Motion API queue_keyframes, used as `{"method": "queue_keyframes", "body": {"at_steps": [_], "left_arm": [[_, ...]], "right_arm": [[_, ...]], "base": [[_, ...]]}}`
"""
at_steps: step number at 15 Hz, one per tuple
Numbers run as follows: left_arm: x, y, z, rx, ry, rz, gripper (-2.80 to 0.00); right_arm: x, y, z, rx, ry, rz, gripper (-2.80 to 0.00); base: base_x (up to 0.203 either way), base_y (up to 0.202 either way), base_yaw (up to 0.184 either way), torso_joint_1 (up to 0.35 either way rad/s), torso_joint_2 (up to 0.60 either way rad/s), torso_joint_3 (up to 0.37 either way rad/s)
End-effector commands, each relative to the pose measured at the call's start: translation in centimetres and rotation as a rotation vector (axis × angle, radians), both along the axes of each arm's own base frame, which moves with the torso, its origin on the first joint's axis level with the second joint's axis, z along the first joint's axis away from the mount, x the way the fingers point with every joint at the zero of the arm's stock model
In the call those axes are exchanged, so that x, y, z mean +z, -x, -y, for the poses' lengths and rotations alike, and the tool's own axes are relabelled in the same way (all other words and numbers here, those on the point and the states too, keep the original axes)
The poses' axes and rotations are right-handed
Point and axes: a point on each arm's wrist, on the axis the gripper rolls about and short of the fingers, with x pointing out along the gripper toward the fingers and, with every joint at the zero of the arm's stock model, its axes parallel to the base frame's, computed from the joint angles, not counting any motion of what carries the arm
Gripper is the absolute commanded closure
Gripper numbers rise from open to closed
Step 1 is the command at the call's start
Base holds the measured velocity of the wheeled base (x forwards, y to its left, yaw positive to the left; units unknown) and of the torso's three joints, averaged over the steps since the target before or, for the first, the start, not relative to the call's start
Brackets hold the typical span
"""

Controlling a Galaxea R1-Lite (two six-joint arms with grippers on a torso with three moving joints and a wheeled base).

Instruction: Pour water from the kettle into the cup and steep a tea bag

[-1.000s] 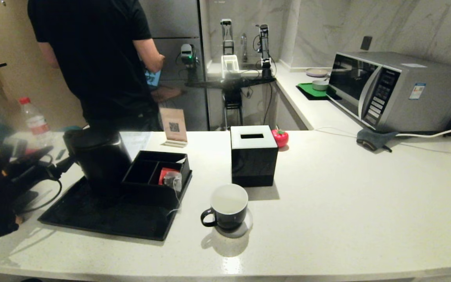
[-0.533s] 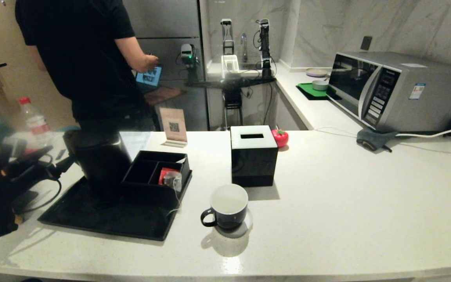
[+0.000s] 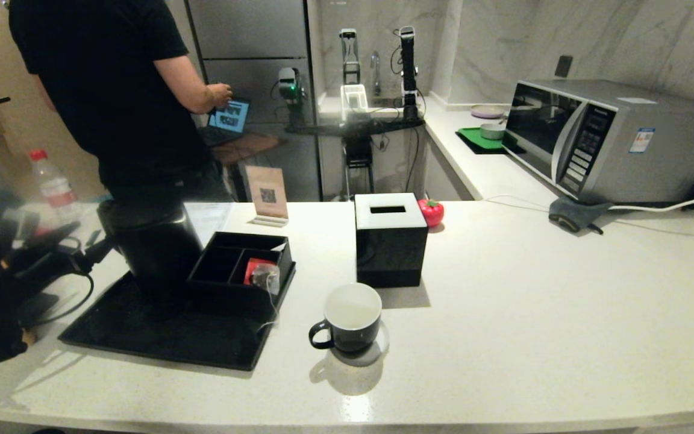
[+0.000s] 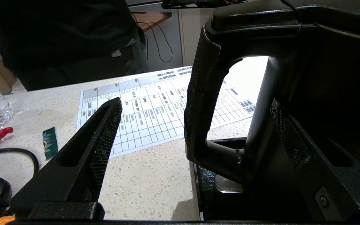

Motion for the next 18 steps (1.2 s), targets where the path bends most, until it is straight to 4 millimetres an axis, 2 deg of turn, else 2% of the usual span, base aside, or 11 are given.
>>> {"method": "queue_keyframes", "body": {"at_steps": [1, 9, 18], "left_arm": [[0.7, 0.1, 0.1, -0.004, -0.016, 0.028, -2.80], [1.3, 0.7, -0.9, 0.025, -0.031, 0.046, -2.80], [1.0, 1.2, -1.7, 0.049, -0.028, 0.038, -2.80]], "right_arm": [[0.0, 0.0, 0.0, 0.001, 0.000, -0.001, 0.00], [0.0, 0.0, 0.0, 0.001, 0.000, -0.001, 0.00], [0.0, 0.0, 0.0, 0.001, 0.000, -0.001, 0.00]], "base": [[0.000, 0.000, 0.000, 0.000, 0.00, 0.000], [0.000, 0.000, 0.000, 0.000, 0.00, 0.000], [0.000, 0.000, 0.000, 0.000, 0.00, 0.000]]}}
